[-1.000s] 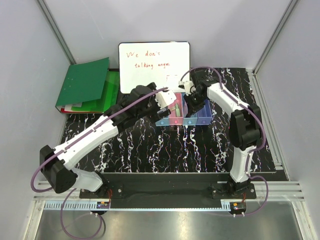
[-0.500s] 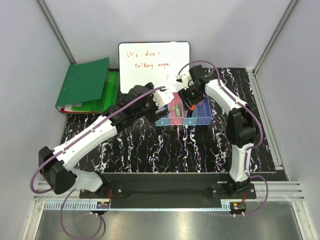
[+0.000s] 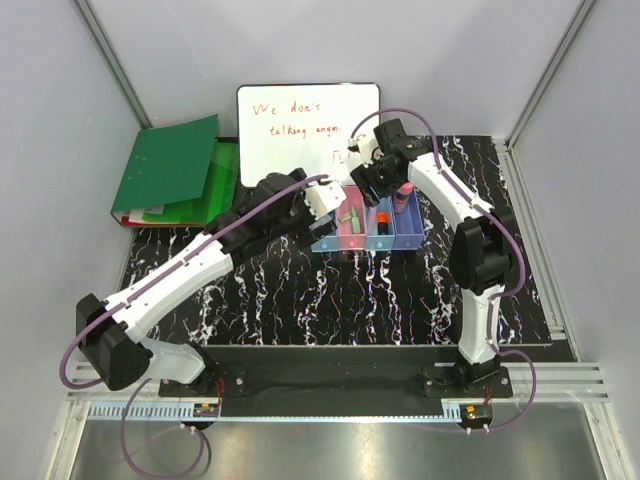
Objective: Sort the stationery into containers
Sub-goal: Move the storage box to the center of the board, then reset both arms
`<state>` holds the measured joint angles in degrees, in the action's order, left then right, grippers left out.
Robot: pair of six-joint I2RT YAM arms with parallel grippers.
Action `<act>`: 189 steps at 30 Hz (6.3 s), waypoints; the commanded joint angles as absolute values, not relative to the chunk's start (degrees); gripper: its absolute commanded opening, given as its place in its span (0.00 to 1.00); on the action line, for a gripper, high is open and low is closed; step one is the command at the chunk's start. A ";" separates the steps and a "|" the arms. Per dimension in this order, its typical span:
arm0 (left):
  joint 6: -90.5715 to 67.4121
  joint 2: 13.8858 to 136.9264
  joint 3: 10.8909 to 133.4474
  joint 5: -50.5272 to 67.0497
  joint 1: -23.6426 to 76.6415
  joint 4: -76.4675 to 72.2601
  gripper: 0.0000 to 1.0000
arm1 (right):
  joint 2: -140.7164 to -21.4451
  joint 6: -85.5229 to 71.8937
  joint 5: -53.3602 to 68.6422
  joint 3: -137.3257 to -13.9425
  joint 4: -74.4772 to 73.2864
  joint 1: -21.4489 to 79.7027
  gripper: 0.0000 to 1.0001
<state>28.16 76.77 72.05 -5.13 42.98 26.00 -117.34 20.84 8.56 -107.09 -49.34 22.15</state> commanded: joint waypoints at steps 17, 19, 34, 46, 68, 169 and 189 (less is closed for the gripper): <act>23.74 78.13 67.94 -6.23 37.44 23.55 0.99 | -95.10 14.50 -6.51 -92.38 -40.78 14.60 0.52; 23.03 80.50 68.55 -7.64 37.27 24.08 0.99 | -95.18 15.11 -5.63 -89.83 -41.22 13.71 0.51; 6.95 100.72 87.36 -5.80 30.06 37.44 0.97 | -98.09 16.96 2.20 -89.21 -44.91 12.13 0.47; 1.58 110.74 96.85 1.04 29.53 41.57 0.72 | -99.23 17.14 3.87 -86.49 -44.83 8.88 0.32; 0.44 121.11 104.94 2.11 29.62 42.63 0.53 | -105.99 16.87 8.61 -85.17 -41.31 8.09 0.33; 3.34 99.23 78.05 -1.22 33.66 34.72 0.99 | -95.37 15.82 9.68 -75.50 -39.90 19.42 1.00; 9.40 77.62 79.29 -12.82 31.82 39.28 0.99 | -79.03 14.85 -11.83 -87.70 -50.36 19.51 1.00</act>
